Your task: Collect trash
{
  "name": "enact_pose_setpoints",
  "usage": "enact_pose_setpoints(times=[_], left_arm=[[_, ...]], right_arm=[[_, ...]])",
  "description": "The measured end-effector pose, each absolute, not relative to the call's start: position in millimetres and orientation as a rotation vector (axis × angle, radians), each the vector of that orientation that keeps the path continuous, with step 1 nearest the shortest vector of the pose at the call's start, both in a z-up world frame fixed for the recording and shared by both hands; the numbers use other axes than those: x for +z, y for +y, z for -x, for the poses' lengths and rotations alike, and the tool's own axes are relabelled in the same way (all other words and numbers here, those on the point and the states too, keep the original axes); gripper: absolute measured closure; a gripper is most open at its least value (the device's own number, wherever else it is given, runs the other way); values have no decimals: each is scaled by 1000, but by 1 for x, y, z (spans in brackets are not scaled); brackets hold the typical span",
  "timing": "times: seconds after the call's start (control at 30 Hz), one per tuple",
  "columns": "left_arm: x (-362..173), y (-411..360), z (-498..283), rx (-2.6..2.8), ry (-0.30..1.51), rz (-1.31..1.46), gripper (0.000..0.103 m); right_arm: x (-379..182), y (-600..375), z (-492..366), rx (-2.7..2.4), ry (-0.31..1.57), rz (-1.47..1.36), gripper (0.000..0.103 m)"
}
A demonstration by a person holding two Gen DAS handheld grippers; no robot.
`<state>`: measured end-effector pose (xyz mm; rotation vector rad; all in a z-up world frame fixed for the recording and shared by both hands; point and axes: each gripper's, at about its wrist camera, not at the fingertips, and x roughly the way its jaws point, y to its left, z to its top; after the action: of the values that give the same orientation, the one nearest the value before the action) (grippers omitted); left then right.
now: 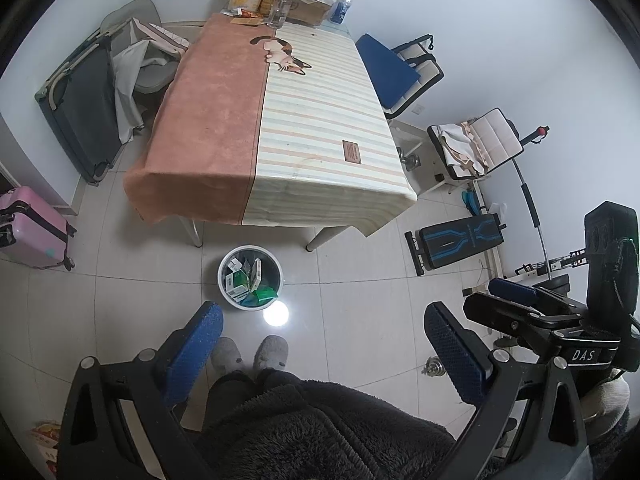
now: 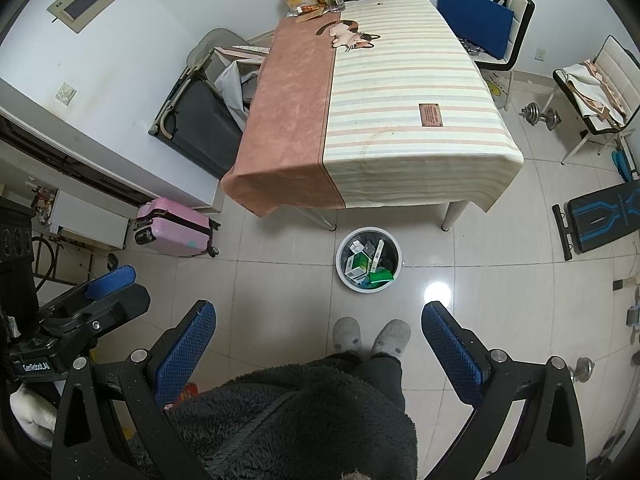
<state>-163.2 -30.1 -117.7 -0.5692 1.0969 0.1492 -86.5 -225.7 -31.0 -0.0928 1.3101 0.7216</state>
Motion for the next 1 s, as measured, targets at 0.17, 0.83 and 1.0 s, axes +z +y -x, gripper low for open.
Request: enact_pose_setpoints(times=[0.17,0.83,1.0], left_arm=[[-118,-32,162,151,1093,569,0],[-113,-44,160,166,1077,584,0],[-113,-43,161,164,1077,584,0]], right_arm=[[-31,-225,87,719,1309,91,0],[-24,-231,86,728,1297,96,0],[-23,-230,87,731,1296,98,0]])
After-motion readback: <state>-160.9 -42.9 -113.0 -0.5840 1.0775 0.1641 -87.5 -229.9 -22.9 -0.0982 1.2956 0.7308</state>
